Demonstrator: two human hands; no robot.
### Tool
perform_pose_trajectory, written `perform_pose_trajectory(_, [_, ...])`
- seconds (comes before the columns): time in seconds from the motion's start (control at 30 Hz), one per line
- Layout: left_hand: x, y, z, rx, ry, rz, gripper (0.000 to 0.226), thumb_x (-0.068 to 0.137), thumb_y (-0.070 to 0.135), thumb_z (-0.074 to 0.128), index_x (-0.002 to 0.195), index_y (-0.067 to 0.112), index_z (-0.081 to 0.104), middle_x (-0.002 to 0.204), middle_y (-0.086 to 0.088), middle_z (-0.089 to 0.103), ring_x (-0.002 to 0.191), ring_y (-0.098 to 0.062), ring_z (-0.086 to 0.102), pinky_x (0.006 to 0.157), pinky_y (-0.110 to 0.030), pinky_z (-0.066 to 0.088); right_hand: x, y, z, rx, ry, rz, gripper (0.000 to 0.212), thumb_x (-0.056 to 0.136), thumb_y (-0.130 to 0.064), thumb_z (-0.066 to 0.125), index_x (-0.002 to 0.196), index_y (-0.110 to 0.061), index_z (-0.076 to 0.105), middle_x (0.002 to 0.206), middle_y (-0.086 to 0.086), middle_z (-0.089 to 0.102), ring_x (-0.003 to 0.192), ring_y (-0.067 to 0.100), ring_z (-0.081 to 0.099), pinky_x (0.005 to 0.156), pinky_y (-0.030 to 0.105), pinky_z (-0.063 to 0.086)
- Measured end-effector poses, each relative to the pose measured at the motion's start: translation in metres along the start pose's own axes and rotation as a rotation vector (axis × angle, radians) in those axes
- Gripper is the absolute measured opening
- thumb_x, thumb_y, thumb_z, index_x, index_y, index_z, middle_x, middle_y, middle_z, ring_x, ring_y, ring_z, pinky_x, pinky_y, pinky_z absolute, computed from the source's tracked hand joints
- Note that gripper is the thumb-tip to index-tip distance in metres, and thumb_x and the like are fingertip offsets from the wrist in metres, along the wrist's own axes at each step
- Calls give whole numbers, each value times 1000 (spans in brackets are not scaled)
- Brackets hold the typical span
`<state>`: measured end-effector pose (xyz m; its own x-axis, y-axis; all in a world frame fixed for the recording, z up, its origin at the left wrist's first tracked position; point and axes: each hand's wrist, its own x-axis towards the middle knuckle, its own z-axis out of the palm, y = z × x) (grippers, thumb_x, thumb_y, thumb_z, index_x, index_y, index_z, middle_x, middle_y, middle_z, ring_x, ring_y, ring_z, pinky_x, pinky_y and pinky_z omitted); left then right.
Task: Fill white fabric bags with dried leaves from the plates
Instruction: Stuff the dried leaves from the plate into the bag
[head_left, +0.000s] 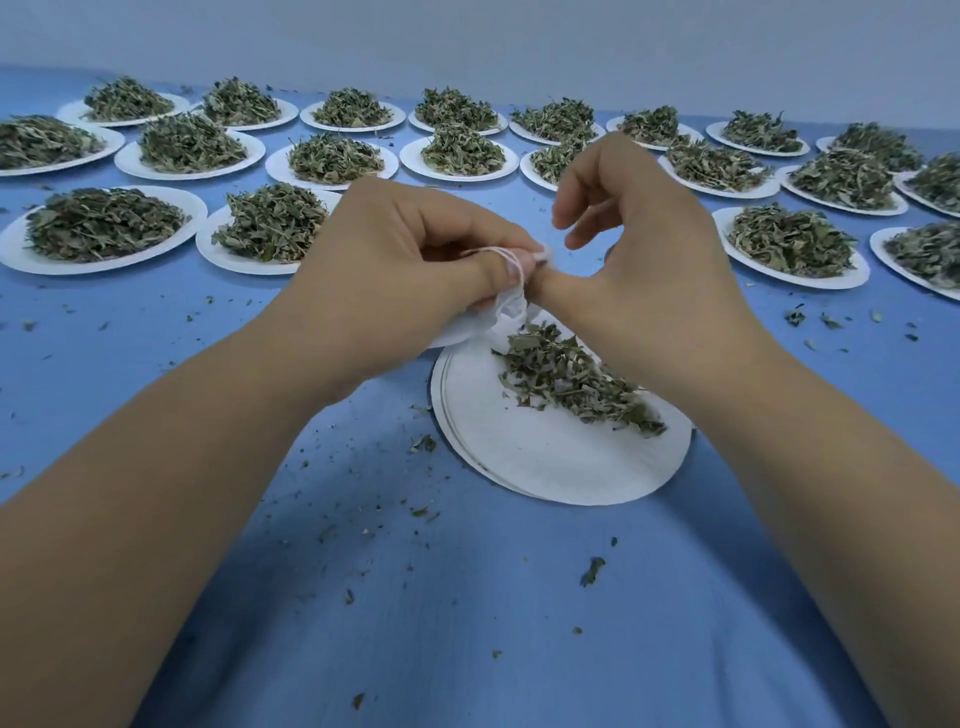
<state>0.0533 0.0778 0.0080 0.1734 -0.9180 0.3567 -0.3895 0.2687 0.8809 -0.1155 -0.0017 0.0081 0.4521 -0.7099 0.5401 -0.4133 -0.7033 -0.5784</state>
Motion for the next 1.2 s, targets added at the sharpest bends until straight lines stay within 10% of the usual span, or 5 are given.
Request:
perform_pose_trajectory(0.17, [0, -1, -5, -54, -134, 13, 10, 89, 13, 74, 93, 19, 82, 81, -8, 77, 74, -15, 72, 72, -28, 60, 4, 5, 2, 149, -218, 99, 18, 83, -15, 75, 84, -28, 62, 89, -12, 69, 58, 3, 64, 58, 17, 43])
perform_pose_trajectory(0.53, [2, -3, -5, 197, 76, 163, 16, 88, 16, 73, 97, 28, 78, 84, 3, 76, 80, -22, 72, 76, -44, 60, 1, -1, 6, 111, -78, 110, 18, 82, -31, 76, 85, -27, 59, 82, -8, 64, 57, 5, 58, 57, 24, 42])
perform_pose_trajectory(0.73, [0, 3, -3, 309, 132, 181, 20, 88, 16, 66, 103, 29, 70, 88, 13, 67, 78, -11, 64, 71, -34, 58, 1, -1, 0, 188, -143, 128, 12, 86, -30, 73, 90, -33, 62, 98, -16, 68, 69, 10, 72, 48, 10, 39])
perform_pose_trajectory(1.07, [-2, 11, -16, 492, 218, 185, 44, 77, -2, 47, 89, 32, 73, 83, 0, 67, 61, -11, 56, 54, -14, 41, 0, 2, 6, -4, 26, 40, 18, 83, -18, 67, 73, -29, 57, 64, -14, 57, 57, 0, 54, 55, 8, 38])
perform_pose_trajectory(1.2, [-7, 20, -18, 538, 203, 285, 30, 72, 4, 40, 70, 18, 66, 77, -6, 69, 71, -23, 64, 65, -38, 51, -2, 0, 5, 83, -3, 80, 12, 84, -23, 67, 92, -30, 63, 85, -15, 65, 60, 6, 64, 55, 11, 42])
